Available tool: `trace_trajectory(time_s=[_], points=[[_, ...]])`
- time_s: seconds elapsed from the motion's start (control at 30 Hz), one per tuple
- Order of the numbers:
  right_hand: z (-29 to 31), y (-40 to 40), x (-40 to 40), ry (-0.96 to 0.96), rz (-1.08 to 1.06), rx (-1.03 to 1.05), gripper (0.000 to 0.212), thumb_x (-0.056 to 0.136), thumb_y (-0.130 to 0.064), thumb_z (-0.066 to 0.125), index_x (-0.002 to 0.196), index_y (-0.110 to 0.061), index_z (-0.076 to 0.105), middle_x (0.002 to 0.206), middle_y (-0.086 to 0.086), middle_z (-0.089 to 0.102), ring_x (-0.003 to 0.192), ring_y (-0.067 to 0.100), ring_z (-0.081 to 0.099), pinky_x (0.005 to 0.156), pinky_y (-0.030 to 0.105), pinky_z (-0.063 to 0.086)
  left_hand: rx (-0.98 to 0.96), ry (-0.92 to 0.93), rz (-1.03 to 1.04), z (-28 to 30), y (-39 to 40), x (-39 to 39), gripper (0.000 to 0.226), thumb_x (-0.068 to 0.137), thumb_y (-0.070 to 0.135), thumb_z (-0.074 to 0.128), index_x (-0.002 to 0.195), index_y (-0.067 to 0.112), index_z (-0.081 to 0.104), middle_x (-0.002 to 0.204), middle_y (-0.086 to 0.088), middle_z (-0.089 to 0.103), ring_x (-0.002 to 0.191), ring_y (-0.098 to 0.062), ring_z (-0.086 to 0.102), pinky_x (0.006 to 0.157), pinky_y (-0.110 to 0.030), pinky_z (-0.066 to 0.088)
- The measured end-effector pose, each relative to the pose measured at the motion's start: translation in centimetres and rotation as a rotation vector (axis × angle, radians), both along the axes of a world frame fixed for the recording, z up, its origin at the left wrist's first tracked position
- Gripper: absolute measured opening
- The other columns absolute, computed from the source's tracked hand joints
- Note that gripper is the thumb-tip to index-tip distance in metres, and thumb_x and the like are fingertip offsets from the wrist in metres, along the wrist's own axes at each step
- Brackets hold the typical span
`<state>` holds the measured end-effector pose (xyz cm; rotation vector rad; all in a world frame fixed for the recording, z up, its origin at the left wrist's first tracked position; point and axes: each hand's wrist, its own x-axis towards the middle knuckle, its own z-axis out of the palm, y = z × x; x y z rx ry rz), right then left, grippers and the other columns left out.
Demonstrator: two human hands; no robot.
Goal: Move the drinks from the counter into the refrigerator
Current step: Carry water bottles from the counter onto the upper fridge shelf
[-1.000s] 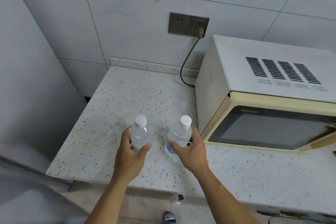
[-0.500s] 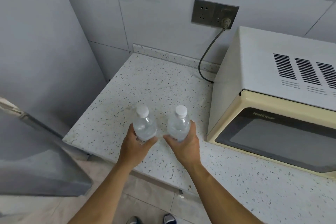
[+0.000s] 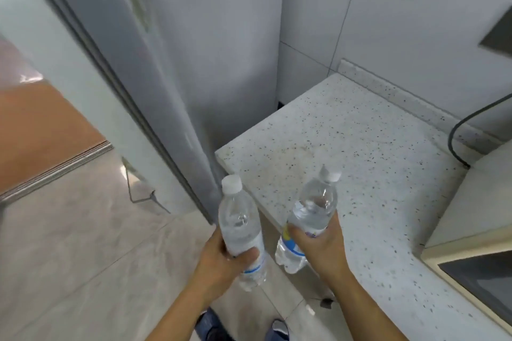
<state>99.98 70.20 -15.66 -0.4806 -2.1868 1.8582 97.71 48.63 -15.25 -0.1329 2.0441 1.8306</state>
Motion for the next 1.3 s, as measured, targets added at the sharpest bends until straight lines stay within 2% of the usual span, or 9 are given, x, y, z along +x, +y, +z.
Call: trace_trajectory(time_s=[0.2, 0.4, 0.57, 0.67, 0.77, 0.93, 1.07, 1.17, 1.3], points=[[-1.4, -8.7, -0.2, -0.09, 0.279, -0.071, 0.058, 0.068, -0.02, 0.082, 0.121, -0.021, 0.056, 0.102, -0.001, 0.069, 0.093, 0.017, 0.07, 0.08, 0.031, 0.059, 0.048, -0.079, 0.31, -0.3, -9.2, 5.1, 0.057, 0.067, 0.029, 0.084, 0.119, 0.024, 0.061, 0.107, 0.006, 0.075, 0.097, -0.013, 0.072, 0.075, -0.025, 0.058], [-1.5, -17.2, -0.1, -0.101, 0.434, 0.04, 0.062, 0.067, -0.015, 0.085, 0.114, -0.037, 0.051, 0.102, -0.012, 0.065, 0.095, 0.006, 0.066, 0.079, 0.015, 0.053, 0.095, -0.073, 0.534, -0.6, -16.2, 7.8, 0.06, 0.069, 0.039, 0.082, 0.123, 0.024, 0.061, 0.111, 0.005, 0.075, 0.102, -0.015, 0.071, 0.082, -0.027, 0.058], [-0.8, -24.4, -1.2, -0.118, 0.524, 0.051, 0.061, 0.067, -0.007, 0.083, 0.113, -0.03, 0.051, 0.103, -0.007, 0.065, 0.096, 0.011, 0.066, 0.088, 0.03, 0.054, 0.156, -0.083, 0.663, -1.0, -22.3, 8.0, 0.058, 0.067, 0.045, 0.076, 0.118, 0.022, 0.062, 0.106, -0.001, 0.076, 0.094, -0.021, 0.074, 0.071, -0.027, 0.059], [-0.5, -29.0, -1.9, -0.179, 0.532, 0.016, 0.061, 0.064, -0.016, 0.081, 0.112, -0.037, 0.051, 0.098, -0.018, 0.066, 0.092, 0.002, 0.066, 0.077, 0.016, 0.052, 0.204, -0.088, 0.719, -1.2, -26.3, 7.9, 0.052, 0.074, 0.042, 0.073, 0.119, 0.018, 0.061, 0.104, -0.006, 0.076, 0.093, -0.026, 0.074, 0.072, -0.035, 0.06], [-0.6, -33.0, -2.7, -0.263, 0.555, -0.075, 0.059, 0.069, -0.012, 0.082, 0.118, -0.029, 0.056, 0.1, -0.015, 0.07, 0.09, 0.005, 0.07, 0.072, 0.017, 0.056, 0.266, -0.096, 0.765, -1.4, -30.4, 7.8, 0.056, 0.075, 0.042, 0.07, 0.123, 0.015, 0.06, 0.109, -0.012, 0.074, 0.097, -0.032, 0.072, 0.082, -0.045, 0.06], [-0.4, -39.2, -4.8, -0.425, 0.53, -0.342, 0.044, 0.081, -0.001, 0.075, 0.119, -0.015, 0.058, 0.104, 0.015, 0.072, 0.092, 0.032, 0.073, 0.084, 0.049, 0.06, 0.296, -0.075, 0.798, -1.4, -36.5, 6.9, 0.059, 0.073, 0.043, 0.071, 0.124, 0.016, 0.059, 0.108, -0.011, 0.074, 0.098, -0.032, 0.072, 0.081, -0.045, 0.06], [0.4, -42.9, -7.3, -0.491, 0.463, -0.513, 0.037, 0.086, -0.006, 0.071, 0.12, -0.013, 0.059, 0.096, 0.012, 0.073, 0.081, 0.027, 0.073, 0.067, 0.037, 0.061, 0.294, -0.096, 0.783, -0.9, -40.0, 5.3, 0.054, 0.075, 0.041, 0.07, 0.123, 0.019, 0.059, 0.106, -0.008, 0.075, 0.095, -0.029, 0.073, 0.078, -0.04, 0.061], [0.1, -45.3, -9.9, -0.523, 0.432, -0.577, 0.045, 0.088, -0.01, 0.069, 0.13, -0.008, 0.053, 0.109, 0.02, 0.068, 0.09, 0.03, 0.07, 0.074, 0.04, 0.06, 0.277, -0.091, 0.785, -0.6, -42.4, 3.0, 0.058, 0.071, 0.045, 0.071, 0.122, 0.019, 0.059, 0.106, -0.008, 0.075, 0.094, -0.027, 0.073, 0.078, -0.039, 0.06], [-0.8, -48.1, -14.4, -0.568, 0.417, -0.673, 0.044, 0.088, -0.018, 0.068, 0.13, -0.013, 0.055, 0.105, 0.017, 0.07, 0.088, 0.029, 0.07, 0.074, 0.043, 0.059, 0.303, -0.1, 0.803, -0.5, -45.7, -1.5, 0.06, 0.071, 0.045, 0.071, 0.123, 0.018, 0.059, 0.108, -0.01, 0.074, 0.095, -0.029, 0.073, 0.075, -0.039, 0.061]])
